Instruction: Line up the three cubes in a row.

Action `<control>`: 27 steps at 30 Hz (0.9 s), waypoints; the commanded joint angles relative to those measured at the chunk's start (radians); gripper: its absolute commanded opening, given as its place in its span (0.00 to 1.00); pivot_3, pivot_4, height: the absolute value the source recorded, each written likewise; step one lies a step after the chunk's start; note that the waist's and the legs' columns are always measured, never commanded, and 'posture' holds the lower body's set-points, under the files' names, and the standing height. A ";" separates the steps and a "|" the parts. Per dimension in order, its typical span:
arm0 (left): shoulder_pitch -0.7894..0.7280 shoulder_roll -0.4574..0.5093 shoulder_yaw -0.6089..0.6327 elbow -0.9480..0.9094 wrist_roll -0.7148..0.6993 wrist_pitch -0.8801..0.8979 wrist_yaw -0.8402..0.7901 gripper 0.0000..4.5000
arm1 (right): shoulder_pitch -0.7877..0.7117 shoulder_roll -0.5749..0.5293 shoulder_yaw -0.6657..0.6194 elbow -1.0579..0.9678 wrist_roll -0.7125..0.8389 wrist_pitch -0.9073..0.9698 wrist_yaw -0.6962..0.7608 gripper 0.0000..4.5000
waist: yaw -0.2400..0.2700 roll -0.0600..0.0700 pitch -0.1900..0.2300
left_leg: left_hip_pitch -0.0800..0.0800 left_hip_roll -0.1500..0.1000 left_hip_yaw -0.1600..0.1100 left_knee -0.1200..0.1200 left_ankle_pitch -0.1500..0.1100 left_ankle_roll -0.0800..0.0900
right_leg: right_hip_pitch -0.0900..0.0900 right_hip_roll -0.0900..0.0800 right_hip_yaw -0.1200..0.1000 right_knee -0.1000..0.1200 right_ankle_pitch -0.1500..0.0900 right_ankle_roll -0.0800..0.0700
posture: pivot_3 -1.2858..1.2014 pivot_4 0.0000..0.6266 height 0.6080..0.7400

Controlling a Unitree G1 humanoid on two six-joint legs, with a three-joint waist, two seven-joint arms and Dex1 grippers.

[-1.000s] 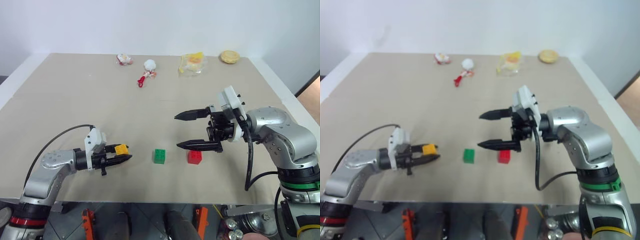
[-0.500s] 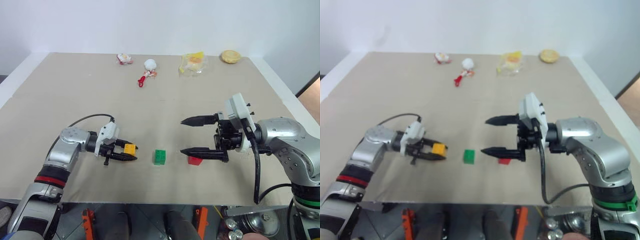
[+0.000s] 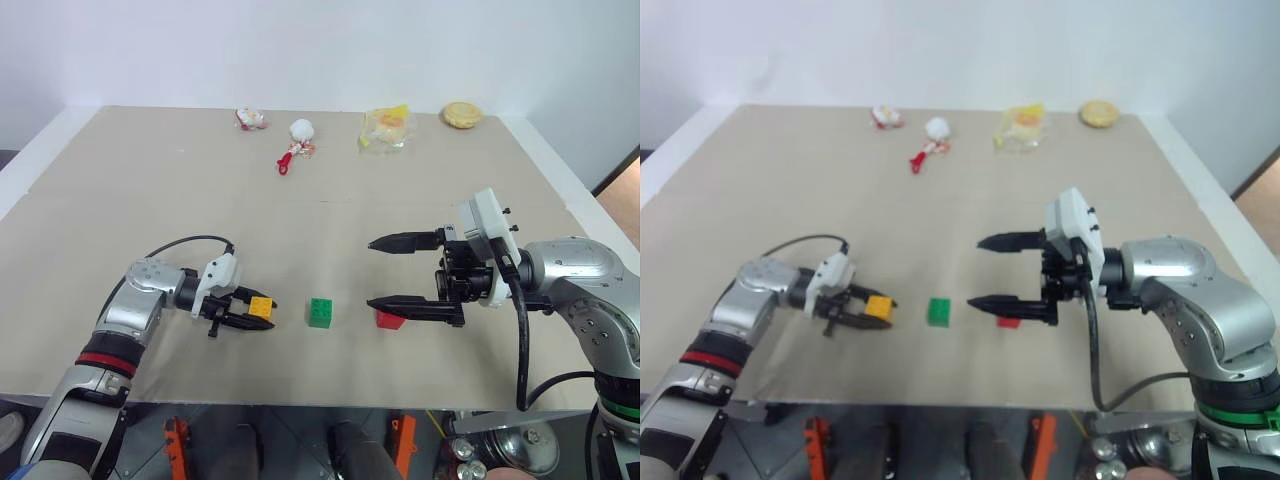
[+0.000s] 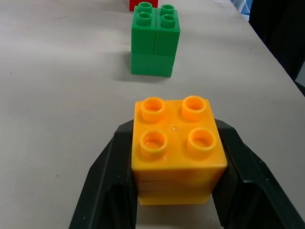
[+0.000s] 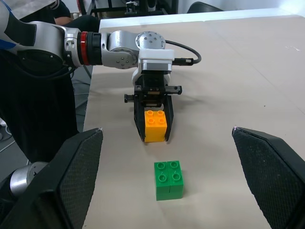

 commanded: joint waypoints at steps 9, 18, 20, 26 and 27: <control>-0.015 -0.004 0.046 -0.019 -0.046 0.058 0.017 1.00 | -0.026 -0.018 -0.009 -0.006 -0.004 -0.022 0.009 1.00 | 0.000 0.000 0.000 | 0.000 0.000 0.000 0.001 0.000 0.000 | 0.000 0.000 0.000 0.000 0.000 0.000 | 0.52 0.24 1.00; -0.062 -0.134 0.299 -0.289 -0.338 0.495 0.463 1.00 | 0.032 0.052 -0.104 -0.019 0.061 -0.001 -0.125 1.00 | 0.002 0.000 0.000 | -0.001 0.000 -0.001 0.002 0.000 0.000 | 0.001 0.000 -0.001 0.000 0.003 0.005 | 0.52 0.24 1.00; -0.048 -0.200 0.365 -0.346 -0.346 0.521 0.649 1.00 | 0.067 0.093 -0.120 -0.022 0.026 -0.027 -0.201 1.00 | 0.002 -0.001 0.000 | 0.000 0.000 -0.002 0.003 0.000 0.000 | 0.003 0.000 -0.001 0.000 0.003 0.007 | 0.52 0.24 1.00; 0.072 -0.411 0.446 -0.459 -0.171 0.409 1.188 1.00 | 0.099 0.361 -0.140 0.084 -0.175 -0.151 -0.617 1.00 | 0.000 0.000 -0.001 | 0.004 0.000 -0.001 0.002 0.000 0.000 | 0.005 0.001 0.001 0.000 0.005 0.007 | 0.52 0.24 1.00; 0.086 -0.442 0.461 -0.461 -0.157 0.399 1.259 1.00 | 0.110 0.396 -0.140 0.102 -0.221 -0.206 -0.654 1.00 | 0.001 0.000 -0.001 | 0.004 0.000 -0.002 0.003 0.001 0.000 | 0.005 0.001 0.001 0.000 0.006 0.007 | 0.52 0.24 1.00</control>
